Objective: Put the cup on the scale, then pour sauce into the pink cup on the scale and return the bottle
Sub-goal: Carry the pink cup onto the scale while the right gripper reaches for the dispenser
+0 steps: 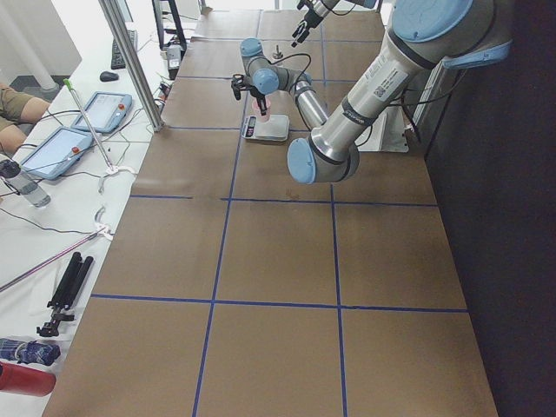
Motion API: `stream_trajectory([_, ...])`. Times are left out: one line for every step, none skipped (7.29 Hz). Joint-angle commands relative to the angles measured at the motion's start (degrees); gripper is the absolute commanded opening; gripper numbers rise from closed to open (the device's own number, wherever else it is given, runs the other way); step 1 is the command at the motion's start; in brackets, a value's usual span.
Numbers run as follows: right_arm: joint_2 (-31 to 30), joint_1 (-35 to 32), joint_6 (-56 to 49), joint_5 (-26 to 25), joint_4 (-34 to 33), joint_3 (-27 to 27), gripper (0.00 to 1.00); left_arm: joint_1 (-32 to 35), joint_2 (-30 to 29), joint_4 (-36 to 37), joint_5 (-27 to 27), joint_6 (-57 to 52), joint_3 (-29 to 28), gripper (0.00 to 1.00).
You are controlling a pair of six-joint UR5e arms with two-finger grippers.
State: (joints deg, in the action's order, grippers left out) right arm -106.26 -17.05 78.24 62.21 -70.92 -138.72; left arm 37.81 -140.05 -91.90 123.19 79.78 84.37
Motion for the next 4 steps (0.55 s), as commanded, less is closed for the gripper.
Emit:
stream_trajectory([-0.2,1.3,0.2,-3.1,0.0,0.7,1.00,-0.5,0.2,0.1,-0.3,0.1,0.1,0.00])
stream_trajectory([-0.3,2.0,1.7,-3.4,0.0,0.9,1.00,-0.5,0.9,0.1,-0.4,0.0,0.2,0.00])
stream_trajectory([-0.3,2.5,1.9,-4.0,0.0,1.4,1.00,-0.5,1.0,0.1,-0.5,0.0,0.2,0.00])
stream_trajectory([-0.3,3.1,2.3,-4.9,0.0,1.6,1.00,-0.8,1.0,0.0,-0.4,0.0,0.2,0.00])
